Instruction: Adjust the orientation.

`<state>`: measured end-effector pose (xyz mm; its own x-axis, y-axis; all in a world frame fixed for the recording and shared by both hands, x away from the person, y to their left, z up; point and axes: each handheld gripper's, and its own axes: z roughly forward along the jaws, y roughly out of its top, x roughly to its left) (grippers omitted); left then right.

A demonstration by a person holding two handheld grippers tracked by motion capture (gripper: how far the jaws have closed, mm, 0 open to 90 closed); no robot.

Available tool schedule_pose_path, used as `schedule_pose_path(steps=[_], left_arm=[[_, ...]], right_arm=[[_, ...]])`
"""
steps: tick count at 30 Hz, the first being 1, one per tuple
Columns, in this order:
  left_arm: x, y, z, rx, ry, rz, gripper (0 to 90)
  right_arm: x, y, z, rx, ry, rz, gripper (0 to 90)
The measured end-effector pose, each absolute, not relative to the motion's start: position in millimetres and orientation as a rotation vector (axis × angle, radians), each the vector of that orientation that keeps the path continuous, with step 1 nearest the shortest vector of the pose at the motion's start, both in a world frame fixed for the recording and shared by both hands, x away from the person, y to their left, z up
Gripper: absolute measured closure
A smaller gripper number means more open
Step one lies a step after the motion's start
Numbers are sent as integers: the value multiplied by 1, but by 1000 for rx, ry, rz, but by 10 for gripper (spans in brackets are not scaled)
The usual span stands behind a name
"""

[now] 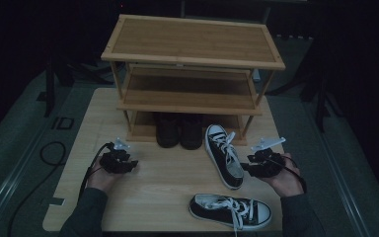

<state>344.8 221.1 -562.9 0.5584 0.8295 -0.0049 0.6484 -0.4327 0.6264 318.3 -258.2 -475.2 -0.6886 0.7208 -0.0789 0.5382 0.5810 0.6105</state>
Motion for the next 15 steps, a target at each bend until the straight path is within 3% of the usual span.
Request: schedule_pose_path(steps=[15], left_arm=[[345, 222, -563, 2212, 1181, 403, 551]], right_arm=[[290, -272, -480, 1109, 2476, 800, 600]])
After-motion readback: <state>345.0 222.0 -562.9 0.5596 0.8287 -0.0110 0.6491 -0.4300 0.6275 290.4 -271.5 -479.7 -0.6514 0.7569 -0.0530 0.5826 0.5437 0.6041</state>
